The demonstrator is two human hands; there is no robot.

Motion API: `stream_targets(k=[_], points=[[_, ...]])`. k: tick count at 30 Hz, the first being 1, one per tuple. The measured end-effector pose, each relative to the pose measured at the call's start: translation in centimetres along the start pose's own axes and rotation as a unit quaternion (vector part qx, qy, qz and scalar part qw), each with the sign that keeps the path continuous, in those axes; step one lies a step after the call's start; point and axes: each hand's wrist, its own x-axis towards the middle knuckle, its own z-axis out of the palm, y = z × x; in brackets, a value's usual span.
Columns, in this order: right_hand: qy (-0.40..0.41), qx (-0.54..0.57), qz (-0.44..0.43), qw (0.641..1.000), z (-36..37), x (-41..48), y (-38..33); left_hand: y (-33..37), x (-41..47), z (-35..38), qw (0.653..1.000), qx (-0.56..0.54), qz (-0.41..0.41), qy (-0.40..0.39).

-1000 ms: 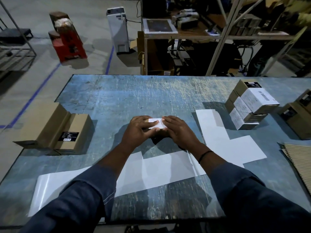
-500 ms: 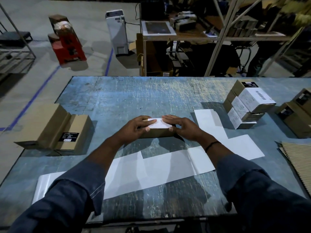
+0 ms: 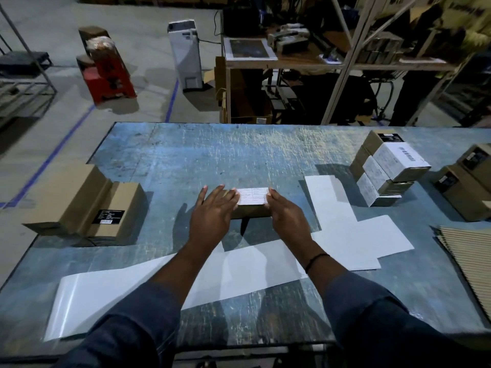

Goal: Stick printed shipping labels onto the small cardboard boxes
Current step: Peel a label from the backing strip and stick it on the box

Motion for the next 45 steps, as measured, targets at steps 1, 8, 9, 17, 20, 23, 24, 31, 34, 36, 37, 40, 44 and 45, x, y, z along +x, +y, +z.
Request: stream_targets(k=[1, 8, 9, 17, 20, 23, 24, 31, 34, 36, 37, 40, 44, 45], points=[[0.007, -0.007, -0.004, 1.000, -0.1, -0.1, -0.2, -0.1, -0.1, 0.1, 1.000, -0.006, 0.005, 0.014], [-0.062, 0.036, 0.065, 0.995, -2.7, 2.2, -0.2, -0.6, 2.0, -1.9, 0.981, -0.179, -0.067, -0.029], [-0.095, 0.042, 0.068, 0.992, -3.0, 3.3, -0.4, -0.4, 2.7, -2.4, 0.975, -0.196, -0.088, -0.053], [-0.322, 0.041, 0.059, 0.944, -2.9, 8.0, -2.2, -0.2, 6.3, -3.4, 0.959, -0.129, -0.102, -0.230], [-0.324, 0.022, 0.040, 0.945, -2.7, 7.8, -1.6, 0.1, 6.8, -3.7, 0.959, -0.076, -0.067, -0.265], [-0.307, -0.041, 0.012, 0.951, -1.9, 6.1, -1.7, -0.3, 6.0, -2.8, 0.965, 0.000, -0.006, -0.261], [-0.291, -0.060, -0.002, 0.955, -1.6, 5.5, -1.6, -0.5, 5.6, -2.5, 0.964, 0.022, 0.007, -0.263], [-0.256, -0.027, 0.067, 0.964, -2.8, 4.7, -2.2, 0.0, 3.6, -1.9, 0.978, 0.001, -0.001, -0.208], [-0.227, -0.027, 0.098, 0.969, -2.2, 5.1, -3.0, 0.0, 3.5, -2.0, 0.975, -0.062, -0.030, -0.210], [-0.207, -0.038, 0.118, 0.970, -1.9, 5.3, -3.6, -0.1, 3.5, -2.0, 0.972, -0.092, -0.037, -0.212], [-0.200, -0.041, 0.125, 0.971, -1.9, 5.4, -4.0, -0.2, 3.5, -1.9, 0.972, -0.097, -0.037, -0.211], [-0.194, -0.055, 0.117, 0.972, -1.8, 5.6, -4.2, -0.6, 3.3, -1.9, 0.973, -0.100, -0.026, -0.208], [-0.220, -0.060, 0.093, 0.969, -2.0, 5.5, -3.5, -1.2, 3.3, -1.8, 0.972, -0.091, 0.003, -0.217], [-0.228, -0.048, 0.094, 0.968, -2.3, 5.5, -3.3, -1.3, 3.3, -1.8, 0.972, -0.090, 0.005, -0.218]])
